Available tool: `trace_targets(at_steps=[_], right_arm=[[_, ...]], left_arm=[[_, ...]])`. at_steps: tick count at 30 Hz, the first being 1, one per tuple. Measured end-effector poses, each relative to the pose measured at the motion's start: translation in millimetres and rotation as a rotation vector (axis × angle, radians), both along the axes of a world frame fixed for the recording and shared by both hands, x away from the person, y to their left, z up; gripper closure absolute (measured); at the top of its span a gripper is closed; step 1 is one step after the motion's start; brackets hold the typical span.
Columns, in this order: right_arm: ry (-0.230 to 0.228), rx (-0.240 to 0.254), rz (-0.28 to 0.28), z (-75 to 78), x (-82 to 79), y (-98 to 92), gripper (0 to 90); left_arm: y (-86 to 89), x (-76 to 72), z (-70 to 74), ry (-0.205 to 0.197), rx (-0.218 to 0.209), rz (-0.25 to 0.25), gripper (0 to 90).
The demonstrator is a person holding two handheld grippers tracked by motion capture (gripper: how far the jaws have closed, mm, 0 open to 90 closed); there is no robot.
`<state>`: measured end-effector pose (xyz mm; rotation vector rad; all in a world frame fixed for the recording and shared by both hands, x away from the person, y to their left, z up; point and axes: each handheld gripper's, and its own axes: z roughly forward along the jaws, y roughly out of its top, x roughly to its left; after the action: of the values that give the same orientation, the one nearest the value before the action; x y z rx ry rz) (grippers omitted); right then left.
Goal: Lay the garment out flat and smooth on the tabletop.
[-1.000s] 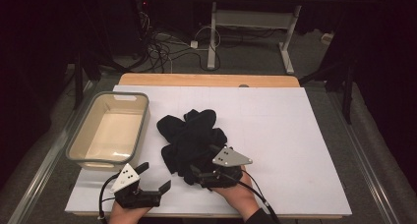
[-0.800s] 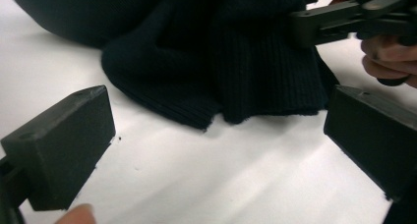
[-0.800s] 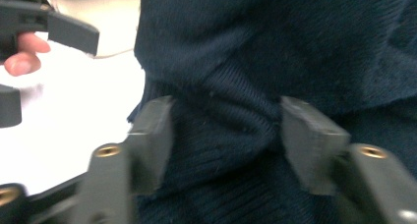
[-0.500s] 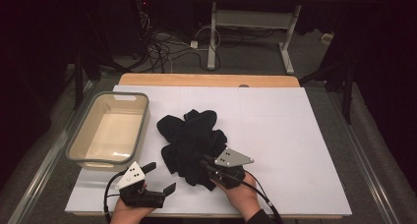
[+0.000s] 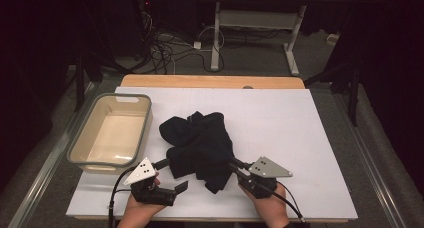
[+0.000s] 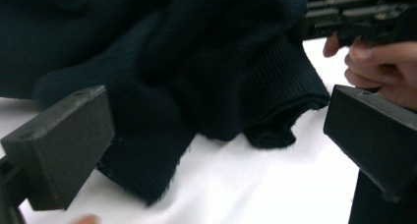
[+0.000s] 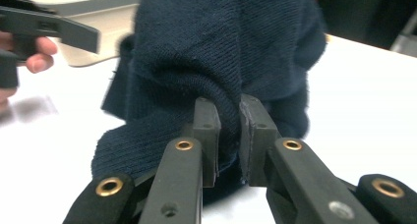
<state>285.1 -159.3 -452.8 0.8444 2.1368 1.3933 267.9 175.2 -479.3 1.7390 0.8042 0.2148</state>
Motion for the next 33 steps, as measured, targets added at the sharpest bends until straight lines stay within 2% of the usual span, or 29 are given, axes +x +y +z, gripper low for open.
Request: trace_targets(at_steps=[3,5,8,10,13,16,17,18,20,22,25,27,31,33], right_arm=[[0.01,0.003,-0.05,-1.8,1.0,-20.4,80.6],[0.015,-0.014,-0.084,-4.0,1.1,-34.3,80.5],[0.052,-0.012,-0.131,-8.9,1.3,-55.9,81.1],[0.069,-0.032,-0.165,-12.8,-1.4,-70.1,81.5],[0.091,-0.042,-0.203,-16.6,-6.1,-91.2,81.7],[0.101,-0.048,-0.246,-18.7,-11.7,-109.7,81.7],[0.108,-0.048,-0.262,-19.6,-13.6,-115.4,81.3],[0.119,-0.043,-0.274,-21.5,-14.8,-121.2,79.3],[0.125,-0.048,-0.298,-23.0,-15.1,-127.0,69.4],[0.132,0.01,-0.306,-17.5,-13.5,-133.9,57.6],[0.092,0.045,-0.277,-1.8,-16.1,-128.8,46.0],[0.068,0.066,-0.23,7.3,-18.4,-116.7,40.2],[0.043,0.056,-0.113,16.0,-20.2,-73.9,31.7],[0.045,0.039,-0.045,18.1,-20.1,-47.2,30.2]], left_arm=[[0.0,4.9,-2.9,-0.026,0.012,0.034,0.0],[-0.3,10.1,-5.3,-0.013,0.017,0.039,0.0],[-1.8,15.6,-7.6,-0.007,0.02,0.035,0.0],[-3.5,19.7,-7.4,-0.001,0.033,0.034,0.0],[-9.6,23.7,-7.4,-0.041,0.081,0.022,0.0],[-13.4,24.5,-10.7,-0.051,0.089,0.0,0.0],[-13.8,22.2,-11.5,-0.071,0.088,-0.004,0.0],[-13.4,20.3,-11.7,-0.085,0.078,-0.012,0.4],[-13.3,18.5,-12.7,-0.084,0.069,-0.024,1.1],[-12.6,18.6,-13.5,-0.081,0.064,-0.03,1.1],[-13.5,19.9,-14.6,-0.073,0.065,-0.02,1.2],[-14.3,20.0,-14.9,-0.074,0.068,-0.019,1.2],[-15.0,18.7,-15.1,-0.084,0.072,-0.016,1.1],[-15.7,15.0,-15.2,-0.117,0.079,-0.019,1.2]])
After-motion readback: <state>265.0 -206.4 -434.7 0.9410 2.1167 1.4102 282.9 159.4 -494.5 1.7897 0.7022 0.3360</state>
